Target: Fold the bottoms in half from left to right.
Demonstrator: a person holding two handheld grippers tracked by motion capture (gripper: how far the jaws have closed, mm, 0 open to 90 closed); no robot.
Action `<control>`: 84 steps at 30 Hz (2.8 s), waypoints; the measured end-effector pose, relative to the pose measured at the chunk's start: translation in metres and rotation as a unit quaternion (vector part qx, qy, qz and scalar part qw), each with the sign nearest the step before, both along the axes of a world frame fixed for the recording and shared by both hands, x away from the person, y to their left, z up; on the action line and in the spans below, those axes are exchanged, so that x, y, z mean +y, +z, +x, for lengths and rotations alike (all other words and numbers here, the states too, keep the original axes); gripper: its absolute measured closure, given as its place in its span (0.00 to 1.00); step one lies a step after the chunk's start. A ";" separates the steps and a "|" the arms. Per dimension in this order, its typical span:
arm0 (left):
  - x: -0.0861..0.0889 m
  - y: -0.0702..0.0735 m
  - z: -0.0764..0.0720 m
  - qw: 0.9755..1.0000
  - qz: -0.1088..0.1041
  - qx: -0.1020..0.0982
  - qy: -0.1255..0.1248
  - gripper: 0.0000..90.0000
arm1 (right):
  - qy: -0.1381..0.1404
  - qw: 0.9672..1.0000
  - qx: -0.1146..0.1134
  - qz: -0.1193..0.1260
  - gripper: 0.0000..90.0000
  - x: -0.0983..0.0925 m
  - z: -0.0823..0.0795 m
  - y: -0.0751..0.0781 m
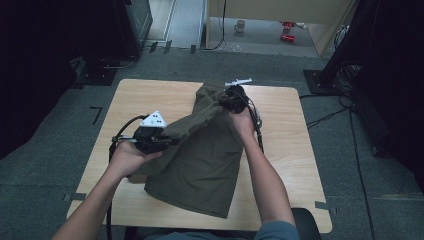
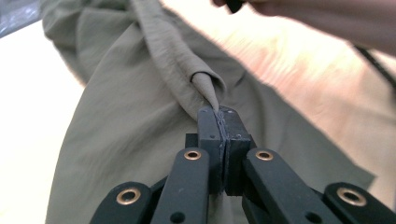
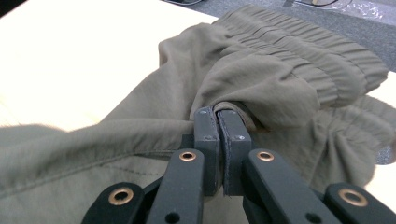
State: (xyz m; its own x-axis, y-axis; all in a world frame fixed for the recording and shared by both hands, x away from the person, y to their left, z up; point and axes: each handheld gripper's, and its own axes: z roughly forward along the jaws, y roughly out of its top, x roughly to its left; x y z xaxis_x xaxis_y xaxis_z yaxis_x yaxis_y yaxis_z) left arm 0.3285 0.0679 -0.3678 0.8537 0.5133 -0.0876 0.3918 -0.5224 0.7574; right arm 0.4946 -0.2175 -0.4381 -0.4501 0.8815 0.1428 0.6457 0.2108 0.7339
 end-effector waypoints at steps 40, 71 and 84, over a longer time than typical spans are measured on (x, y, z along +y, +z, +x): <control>-0.139 -0.056 -0.004 0.993 -0.038 0.055 -0.093 0.82 | -0.044 0.999 0.008 -0.021 0.88 -0.068 -0.016 -0.004; -0.020 -0.084 0.056 0.999 -0.030 0.029 0.022 0.87 | 0.029 0.999 -0.025 -0.002 0.93 -0.055 -0.089 -0.012; -0.005 -0.110 0.059 0.999 -0.016 0.029 0.028 0.80 | 0.070 0.997 -0.018 0.001 0.85 -0.048 -0.124 -0.034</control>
